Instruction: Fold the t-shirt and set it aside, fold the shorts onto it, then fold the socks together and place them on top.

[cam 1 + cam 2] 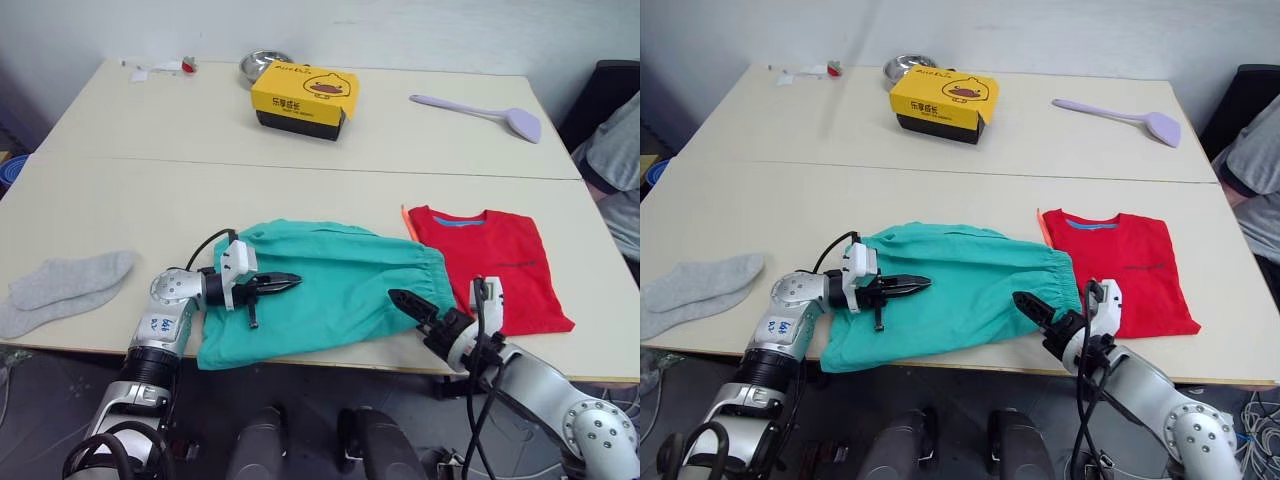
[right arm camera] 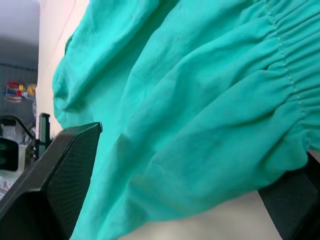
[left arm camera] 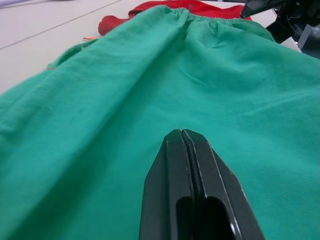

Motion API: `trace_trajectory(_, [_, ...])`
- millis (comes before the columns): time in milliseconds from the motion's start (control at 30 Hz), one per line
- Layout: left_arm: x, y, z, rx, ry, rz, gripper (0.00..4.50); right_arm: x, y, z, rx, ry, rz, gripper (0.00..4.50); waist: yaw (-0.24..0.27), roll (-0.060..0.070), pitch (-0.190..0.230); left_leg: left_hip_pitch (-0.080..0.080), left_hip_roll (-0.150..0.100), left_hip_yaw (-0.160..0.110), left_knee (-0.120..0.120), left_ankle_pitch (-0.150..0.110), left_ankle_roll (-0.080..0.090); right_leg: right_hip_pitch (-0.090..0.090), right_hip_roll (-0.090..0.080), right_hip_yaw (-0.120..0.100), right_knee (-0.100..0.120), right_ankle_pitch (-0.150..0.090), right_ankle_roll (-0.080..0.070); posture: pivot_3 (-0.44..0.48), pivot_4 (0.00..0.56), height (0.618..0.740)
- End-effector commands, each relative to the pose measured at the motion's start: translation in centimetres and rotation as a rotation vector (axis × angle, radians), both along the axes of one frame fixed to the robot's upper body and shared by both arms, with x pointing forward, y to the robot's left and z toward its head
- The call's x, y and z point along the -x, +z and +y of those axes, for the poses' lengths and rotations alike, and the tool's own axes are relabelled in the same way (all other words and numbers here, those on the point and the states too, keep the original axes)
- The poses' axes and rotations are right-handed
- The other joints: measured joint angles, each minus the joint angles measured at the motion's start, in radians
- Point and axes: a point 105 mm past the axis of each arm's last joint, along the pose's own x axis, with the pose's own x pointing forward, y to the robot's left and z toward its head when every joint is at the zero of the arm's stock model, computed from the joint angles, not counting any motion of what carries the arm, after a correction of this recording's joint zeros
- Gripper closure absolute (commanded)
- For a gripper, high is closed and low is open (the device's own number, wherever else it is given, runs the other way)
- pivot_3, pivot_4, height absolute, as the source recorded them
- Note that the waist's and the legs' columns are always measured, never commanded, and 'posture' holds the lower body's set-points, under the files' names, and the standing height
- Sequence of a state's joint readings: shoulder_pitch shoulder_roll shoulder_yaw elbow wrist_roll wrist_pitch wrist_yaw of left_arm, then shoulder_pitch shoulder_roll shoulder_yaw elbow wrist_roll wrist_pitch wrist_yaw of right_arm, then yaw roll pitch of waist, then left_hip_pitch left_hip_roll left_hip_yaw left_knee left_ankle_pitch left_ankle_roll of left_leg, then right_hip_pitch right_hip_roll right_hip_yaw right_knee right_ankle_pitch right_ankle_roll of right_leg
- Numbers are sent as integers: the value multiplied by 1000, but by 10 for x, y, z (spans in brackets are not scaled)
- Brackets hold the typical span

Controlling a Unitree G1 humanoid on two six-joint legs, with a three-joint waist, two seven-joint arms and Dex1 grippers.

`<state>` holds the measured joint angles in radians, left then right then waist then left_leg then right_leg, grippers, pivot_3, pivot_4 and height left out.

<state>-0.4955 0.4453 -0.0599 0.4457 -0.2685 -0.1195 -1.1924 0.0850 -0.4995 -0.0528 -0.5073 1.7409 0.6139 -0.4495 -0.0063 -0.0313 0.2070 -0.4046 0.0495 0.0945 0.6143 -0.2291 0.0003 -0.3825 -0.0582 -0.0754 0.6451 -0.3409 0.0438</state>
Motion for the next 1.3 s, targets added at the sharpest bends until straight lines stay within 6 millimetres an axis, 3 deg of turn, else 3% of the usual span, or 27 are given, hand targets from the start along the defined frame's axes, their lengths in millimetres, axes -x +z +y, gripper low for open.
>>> trace_trajectory(33, [1,2,-4,-3,-31,-24,4500,-11,-16,-4,49,-79,28,623,-2,0,0,0,0,0,0,1,0,0,0,0,0,1,-1,0,150,740])
trace_trajectory(233, [0,-2,1,2,-3,-12,4500,-18,-11,-11,108,-138,-53,2898,2,0,0,-1,0,1,0,3,1,-1,-1,1,0,3,-1,0,150,740])
trace_trajectory(367, [-1,0,11,24,59,-13,4500,-18,3,-9,212,-99,-190,4405,2,0,0,-3,-1,2,-1,3,1,-4,-2,2,0,3,-1,0,150,740])
trace_trajectory(500, [-6,13,22,90,180,17,4500,-26,22,-17,481,-122,-397,4457,2,0,0,-8,-1,4,-1,4,1,-11,-2,3,3,3,0,0,150,740])
trace_trajectory(667, [-9,17,16,85,245,46,4500,-30,43,-8,755,-80,-636,4457,3,0,0,-8,-1,4,-1,5,0,-13,-2,3,6,3,0,0,150,740])
trace_trajectory(767, [-12,6,8,52,278,81,4500,-33,54,3,944,-18,-790,4457,3,0,0,-8,-2,5,0,5,0,-13,-2,4,6,3,0,0,150,740])
trace_trajectory(867, [-20,7,3,63,329,106,4500,-28,67,26,1054,93,-959,4457,4,0,0,-8,-2,5,0,5,0,-13,-2,4,6,3,0,0,150,740])
trace_trajectory(1100, [-22,0,4,26,361,156,4500,-21,77,78,1069,377,-1200,4457,0,0,0,-6,-1,6,0,6,-1,-13,-1,4,8,3,0,0,150,740])
trace_trajectory(1300, [-19,-3,16,6,398,185,4500,-16,72,117,873,638,-1239,4457,-4,0,0,-2,-1,7,0,6,-1,-10,-2,6,9,3,-1,0,150,740])
